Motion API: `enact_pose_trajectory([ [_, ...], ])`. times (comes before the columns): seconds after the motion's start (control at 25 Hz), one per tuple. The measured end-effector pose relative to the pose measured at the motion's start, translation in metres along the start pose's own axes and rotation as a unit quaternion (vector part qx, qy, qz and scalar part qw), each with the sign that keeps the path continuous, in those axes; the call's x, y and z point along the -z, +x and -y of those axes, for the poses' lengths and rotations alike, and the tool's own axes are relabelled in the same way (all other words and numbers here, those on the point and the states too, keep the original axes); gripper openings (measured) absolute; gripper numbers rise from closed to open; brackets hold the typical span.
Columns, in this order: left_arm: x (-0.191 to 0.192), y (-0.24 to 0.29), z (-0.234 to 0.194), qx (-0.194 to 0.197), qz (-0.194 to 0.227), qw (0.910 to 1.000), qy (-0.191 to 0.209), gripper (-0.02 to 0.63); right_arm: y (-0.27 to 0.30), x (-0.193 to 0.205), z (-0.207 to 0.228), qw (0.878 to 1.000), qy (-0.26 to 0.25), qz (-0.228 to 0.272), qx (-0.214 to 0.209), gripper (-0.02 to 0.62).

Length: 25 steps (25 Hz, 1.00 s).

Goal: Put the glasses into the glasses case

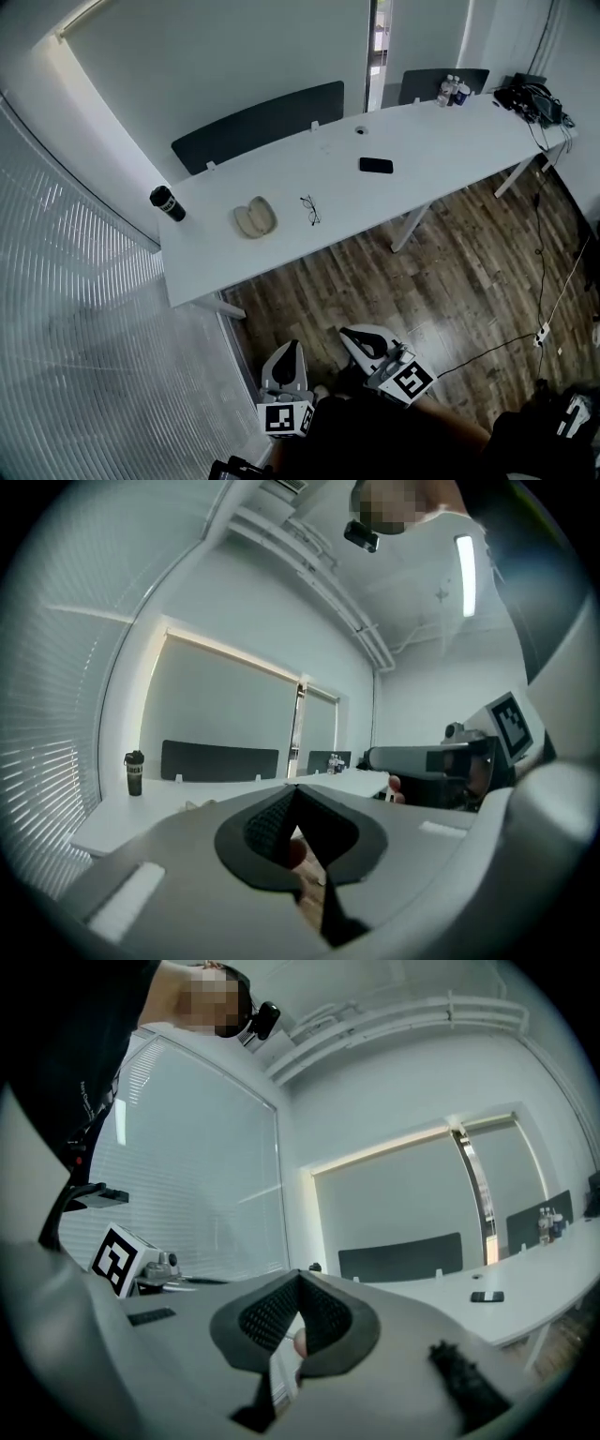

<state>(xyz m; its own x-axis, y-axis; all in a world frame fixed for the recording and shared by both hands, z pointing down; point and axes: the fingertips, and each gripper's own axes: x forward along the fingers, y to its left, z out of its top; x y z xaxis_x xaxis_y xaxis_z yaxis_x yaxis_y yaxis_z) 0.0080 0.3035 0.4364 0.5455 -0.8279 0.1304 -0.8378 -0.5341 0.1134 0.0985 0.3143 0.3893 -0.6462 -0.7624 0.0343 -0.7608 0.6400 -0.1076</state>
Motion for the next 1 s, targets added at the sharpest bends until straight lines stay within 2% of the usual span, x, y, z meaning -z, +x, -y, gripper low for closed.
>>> enact_pose_trajectory([
  [0.12, 0.000, 0.020, 0.011, 0.005, -0.007, 0.9996, 0.026, 0.008, -0.002, -0.003, 0.028, 1.000, 0.006, 0.014, 0.007, 0.006],
  [0.32, -0.001, 0.052, 0.021, 0.006, -0.013, 0.9998, 0.011, 0.008, 0.003, -0.007, 0.064, 0.999, 0.023, 0.032, -0.012, 0.006],
  [0.52, -0.011, 0.072, 0.032, -0.006, -0.036, 0.9991, 0.021, 0.008, 0.013, 0.004, 0.089, 0.999, 0.023, 0.021, -0.037, 0.006],
  [0.72, -0.002, 0.090, 0.009, -0.020, -0.020, 0.9996, 0.008, 0.008, 0.027, 0.013, 0.110, 0.999, 0.016, -0.003, -0.037, 0.006],
  [0.84, -0.012, 0.105, -0.012, -0.024, -0.011, 0.9996, -0.001, 0.008, 0.039, 0.008, 0.120, 1.000, 0.016, -0.006, -0.023, 0.006],
  [1.0, -0.025, 0.118, -0.036, -0.028, -0.006, 0.9996, -0.008, 0.008, 0.055, 0.000, 0.115, 0.999, -0.007, -0.011, -0.030, 0.006],
])
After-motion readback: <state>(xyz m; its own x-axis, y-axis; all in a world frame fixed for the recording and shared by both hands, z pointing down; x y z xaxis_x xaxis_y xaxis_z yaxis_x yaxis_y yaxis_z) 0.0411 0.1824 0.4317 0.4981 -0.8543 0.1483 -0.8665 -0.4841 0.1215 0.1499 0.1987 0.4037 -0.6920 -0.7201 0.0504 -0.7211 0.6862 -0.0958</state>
